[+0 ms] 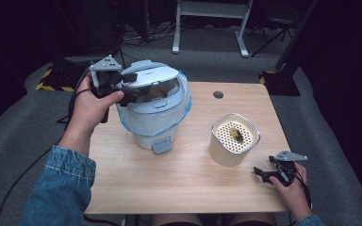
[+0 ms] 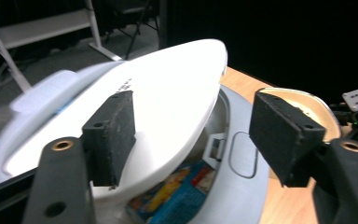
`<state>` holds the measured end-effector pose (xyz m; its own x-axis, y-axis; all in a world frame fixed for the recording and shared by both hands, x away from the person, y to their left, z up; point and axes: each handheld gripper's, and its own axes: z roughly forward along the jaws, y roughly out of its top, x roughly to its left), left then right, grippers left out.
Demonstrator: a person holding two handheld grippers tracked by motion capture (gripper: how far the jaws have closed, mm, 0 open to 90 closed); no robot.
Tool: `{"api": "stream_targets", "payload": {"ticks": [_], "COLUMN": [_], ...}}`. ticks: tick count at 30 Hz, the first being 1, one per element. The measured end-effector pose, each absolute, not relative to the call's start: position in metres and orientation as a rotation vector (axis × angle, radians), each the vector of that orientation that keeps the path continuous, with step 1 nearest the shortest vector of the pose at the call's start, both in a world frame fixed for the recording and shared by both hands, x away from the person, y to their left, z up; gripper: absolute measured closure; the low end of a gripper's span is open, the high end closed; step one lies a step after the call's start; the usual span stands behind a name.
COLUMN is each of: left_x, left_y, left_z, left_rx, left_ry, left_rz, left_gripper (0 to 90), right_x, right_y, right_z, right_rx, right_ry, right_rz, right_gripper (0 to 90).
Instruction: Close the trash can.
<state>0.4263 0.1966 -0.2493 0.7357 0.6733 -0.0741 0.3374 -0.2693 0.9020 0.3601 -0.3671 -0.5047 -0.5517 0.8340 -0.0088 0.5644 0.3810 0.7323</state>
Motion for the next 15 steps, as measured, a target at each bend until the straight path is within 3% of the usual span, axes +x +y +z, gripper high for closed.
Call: {"api": "stream_targets", "payload": {"ticks": [9, 15], "left_x": [0.437, 0.445], "left_y": [0.185, 0.178], "left_z": [-0.261, -0.267], "left_rx": [1.904, 1.956], "left_ry": [0.838, 0.875], "left_rz": [0.315, 0.376], "left_gripper": [37.6, 36.6], "right_x": [0.36, 0.36], "right_y": [-0.367, -0.367], "right_z": [-0.505, -0.505], "right_rx": [1.214, 1.214], "right_ry": [2.268, 2.268], "right_rz": [0.982, 0.982], "right_gripper": [11.3, 11.3]}}
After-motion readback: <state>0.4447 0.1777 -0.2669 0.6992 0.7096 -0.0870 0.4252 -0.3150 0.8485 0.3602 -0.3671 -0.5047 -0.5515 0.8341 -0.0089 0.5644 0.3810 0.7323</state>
